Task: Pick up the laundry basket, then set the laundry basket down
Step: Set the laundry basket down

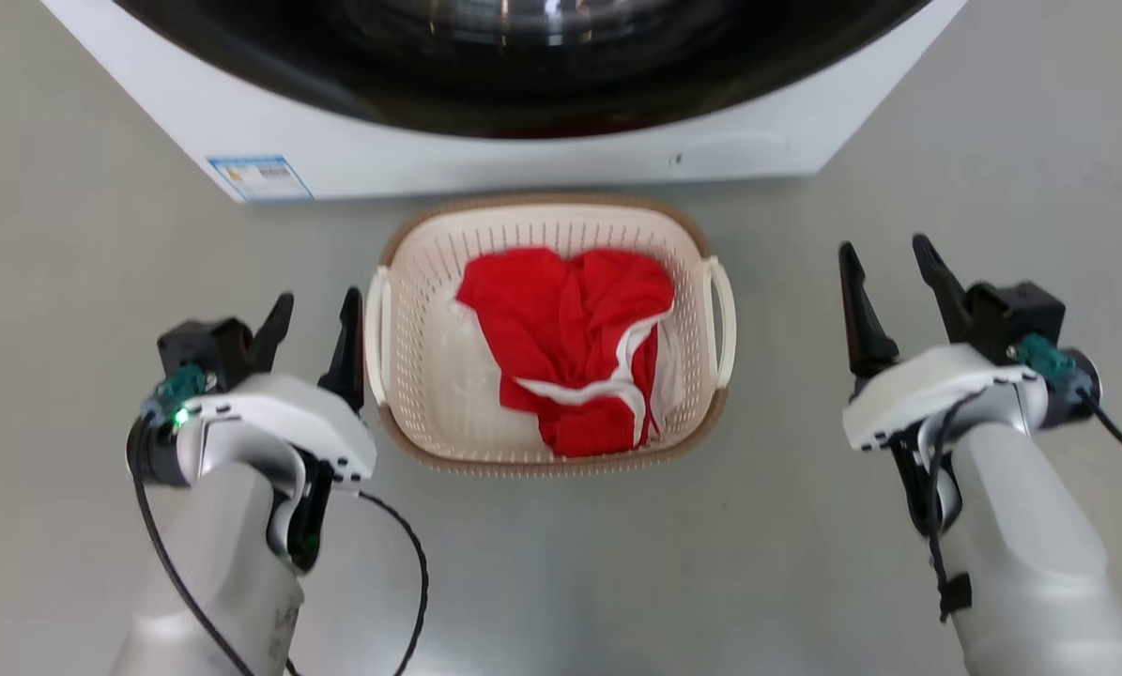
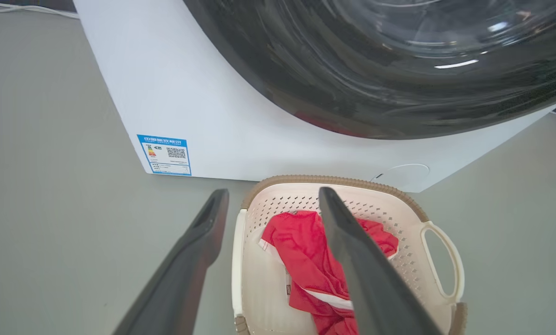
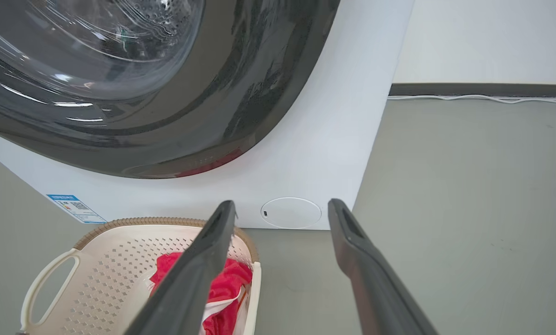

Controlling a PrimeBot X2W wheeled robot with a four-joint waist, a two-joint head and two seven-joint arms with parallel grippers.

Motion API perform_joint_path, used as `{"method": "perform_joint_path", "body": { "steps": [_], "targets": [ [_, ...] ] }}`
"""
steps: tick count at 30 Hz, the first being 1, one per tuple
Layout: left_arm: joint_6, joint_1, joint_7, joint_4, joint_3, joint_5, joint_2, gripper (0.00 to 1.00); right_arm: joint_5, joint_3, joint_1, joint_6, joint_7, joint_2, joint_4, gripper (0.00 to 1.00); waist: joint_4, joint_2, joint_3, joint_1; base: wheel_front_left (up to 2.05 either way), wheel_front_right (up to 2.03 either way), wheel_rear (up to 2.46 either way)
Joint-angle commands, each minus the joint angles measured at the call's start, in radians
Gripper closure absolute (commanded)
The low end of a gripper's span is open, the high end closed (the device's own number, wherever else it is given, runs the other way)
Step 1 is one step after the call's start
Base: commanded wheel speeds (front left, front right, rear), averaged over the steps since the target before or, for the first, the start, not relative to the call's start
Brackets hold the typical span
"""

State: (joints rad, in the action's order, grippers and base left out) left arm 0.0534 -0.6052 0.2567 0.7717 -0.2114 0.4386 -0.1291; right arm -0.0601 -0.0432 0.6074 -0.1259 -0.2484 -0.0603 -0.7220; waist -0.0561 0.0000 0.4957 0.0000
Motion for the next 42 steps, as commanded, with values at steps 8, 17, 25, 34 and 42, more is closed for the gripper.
{"method": "perform_joint_path", "body": {
  "steps": [8, 17, 25, 34, 42],
  "targets": [
    [0.012, 0.141, 0.005, -0.097, 0.100, -0.024, -0.001, 0.00, 0.066, -0.041, -0.123, -0.005, -0.013, 0.010, 0.079, 0.00, 0.019, 0.0000, -0.193, 0.0000, 0.00, 0.00, 0.00],
    [0.013, 0.246, 0.005, -0.173, 0.153, -0.039, 0.017, 0.00, 0.087, -0.039, -0.212, -0.005, -0.013, 0.010, 0.130, 0.00, 0.026, 0.0000, -0.308, 0.0000, 0.00, 0.00, 0.00],
    [0.007, 0.345, 0.005, -0.258, 0.187, -0.047, 0.027, 0.00, 0.085, -0.021, -0.296, -0.005, -0.013, 0.010, 0.188, 0.00, 0.029, 0.0000, -0.379, 0.0000, 0.00, 0.00, 0.00],
    [-0.003, 0.440, -0.001, -0.319, 0.182, -0.044, 0.032, 0.00, 0.076, -0.009, -0.388, -0.005, 0.030, 0.010, 0.281, 0.00, 0.029, 0.0000, -0.448, 0.0000, 0.00, 0.00, 0.00],
    [-0.019, 0.507, -0.028, -0.380, 0.176, -0.040, 0.030, 0.00, 0.085, -0.009, -0.461, -0.005, 0.092, 0.010, 0.365, 0.00, 0.023, 0.0000, -0.496, 0.0000, 0.00, 0.00, 0.00]
  ]
}}
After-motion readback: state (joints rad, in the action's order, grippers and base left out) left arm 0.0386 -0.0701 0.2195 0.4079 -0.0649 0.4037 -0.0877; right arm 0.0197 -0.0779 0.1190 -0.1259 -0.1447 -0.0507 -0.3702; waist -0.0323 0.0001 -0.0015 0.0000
